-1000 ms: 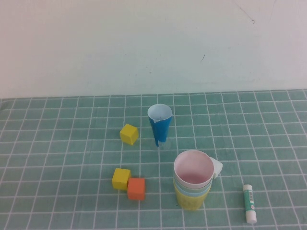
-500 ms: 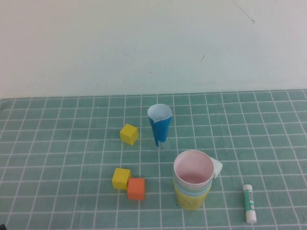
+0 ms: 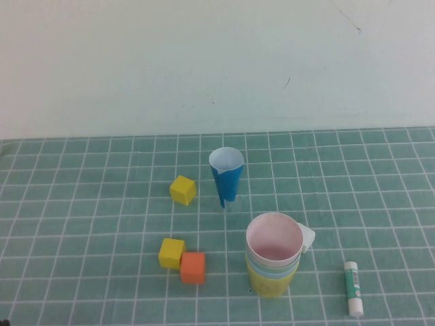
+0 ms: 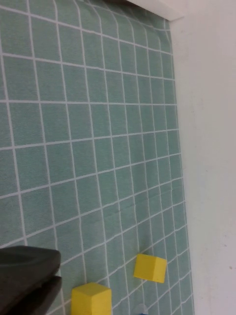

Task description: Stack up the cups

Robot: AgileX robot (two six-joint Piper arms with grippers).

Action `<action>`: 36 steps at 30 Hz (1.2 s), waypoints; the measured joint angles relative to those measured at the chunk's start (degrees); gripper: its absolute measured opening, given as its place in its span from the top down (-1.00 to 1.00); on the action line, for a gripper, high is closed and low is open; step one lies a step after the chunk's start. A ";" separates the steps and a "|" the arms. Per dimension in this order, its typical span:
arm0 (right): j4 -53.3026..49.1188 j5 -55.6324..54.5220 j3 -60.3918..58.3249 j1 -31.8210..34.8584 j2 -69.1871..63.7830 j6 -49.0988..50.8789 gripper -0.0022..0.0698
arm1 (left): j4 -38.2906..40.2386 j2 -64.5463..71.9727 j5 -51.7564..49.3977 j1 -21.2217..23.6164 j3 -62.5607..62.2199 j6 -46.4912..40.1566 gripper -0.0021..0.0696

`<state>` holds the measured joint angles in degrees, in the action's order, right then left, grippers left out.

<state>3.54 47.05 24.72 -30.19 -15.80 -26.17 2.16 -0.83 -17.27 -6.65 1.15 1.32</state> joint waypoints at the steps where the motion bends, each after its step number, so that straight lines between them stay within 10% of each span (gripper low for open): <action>1: 0.00 0.00 0.00 0.00 0.00 0.00 0.94 | 0.00 0.00 0.00 0.00 0.00 -0.13 0.95; 25: 0.00 0.00 0.00 0.85 2.28 -1.05 0.94 | 0.02 0.00 -0.31 0.00 -0.10 -0.61 0.95; 36: 0.00 -15.23 -9.38 25.16 10.51 -3.58 0.94 | 0.02 0.00 -0.31 0.00 -0.10 -0.61 0.95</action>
<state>3.54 31.83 15.34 -5.03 -5.29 -29.75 2.18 -0.83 -17.58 -6.65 1.05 0.71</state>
